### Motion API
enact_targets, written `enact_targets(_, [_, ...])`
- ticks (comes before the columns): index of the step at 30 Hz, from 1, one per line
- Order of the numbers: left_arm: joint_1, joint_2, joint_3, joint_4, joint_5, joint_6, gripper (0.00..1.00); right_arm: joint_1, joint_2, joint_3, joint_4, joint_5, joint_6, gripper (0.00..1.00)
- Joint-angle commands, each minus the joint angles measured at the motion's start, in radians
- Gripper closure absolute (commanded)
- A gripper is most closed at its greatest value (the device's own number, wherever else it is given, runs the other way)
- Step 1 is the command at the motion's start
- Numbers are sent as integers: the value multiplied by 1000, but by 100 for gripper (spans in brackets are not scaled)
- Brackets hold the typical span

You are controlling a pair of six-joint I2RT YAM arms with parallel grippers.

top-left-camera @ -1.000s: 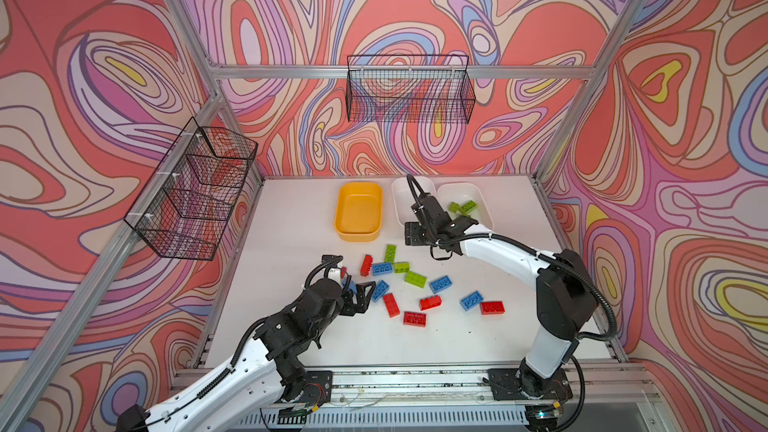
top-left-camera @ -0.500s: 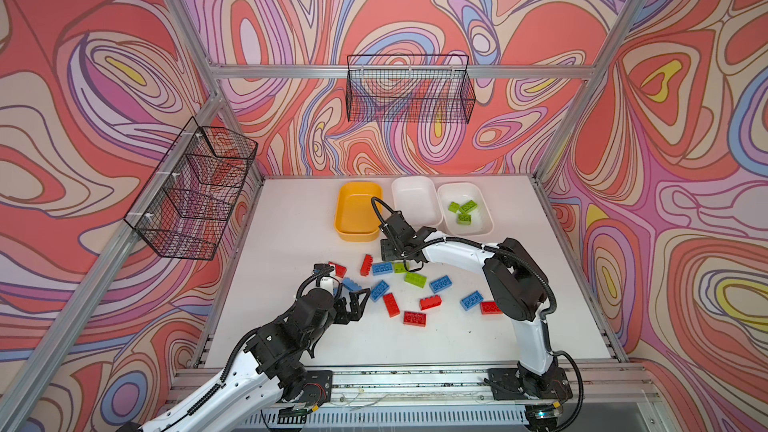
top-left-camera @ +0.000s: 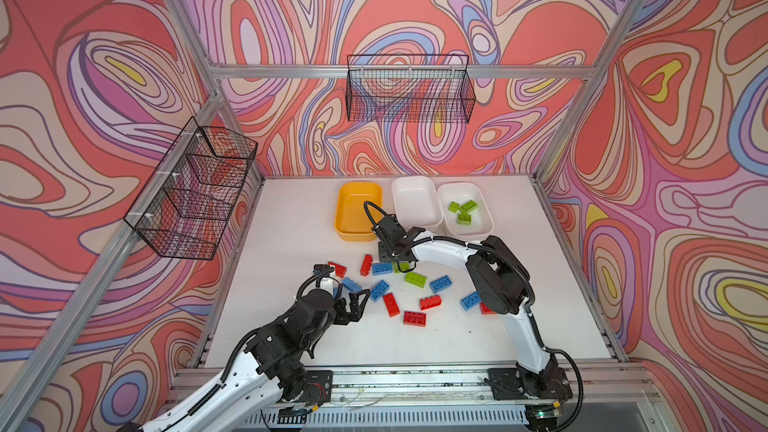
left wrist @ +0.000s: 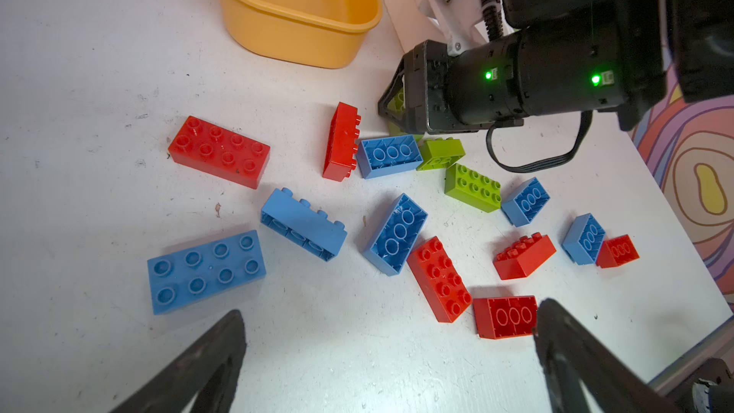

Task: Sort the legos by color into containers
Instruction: 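Carry the lime-green brick with the right gripper into the farther white tray and release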

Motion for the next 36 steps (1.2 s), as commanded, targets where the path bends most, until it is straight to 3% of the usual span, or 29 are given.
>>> enact_targets(1, [4, 10, -18, 11, -14, 13, 0, 6, 14, 22, -34, 19, 12, 62])
enact_targets(4, [4, 31, -12, 26, -7, 18, 0, 7, -2, 34, -35, 24, -1, 72])
enact_targets(13, [4, 149, 65, 80, 18, 68, 0, -14, -139, 78, -56, 101, -57, 76])
enact_targets(17, [4, 235, 110, 125, 39, 84, 0, -88, -218, 50, -48, 103, -90, 76])
enact_targets(22, [4, 362, 196, 195, 68, 103, 0, -258, -288, -7, -18, 61, -138, 76])
enact_targets(30, [4, 602, 333, 282, 127, 131, 0, -481, -222, -18, 38, -1, -194, 75])
enact_targets(36, [4, 713, 397, 333, 148, 143, 0, -544, -81, 68, 60, -21, -209, 75])
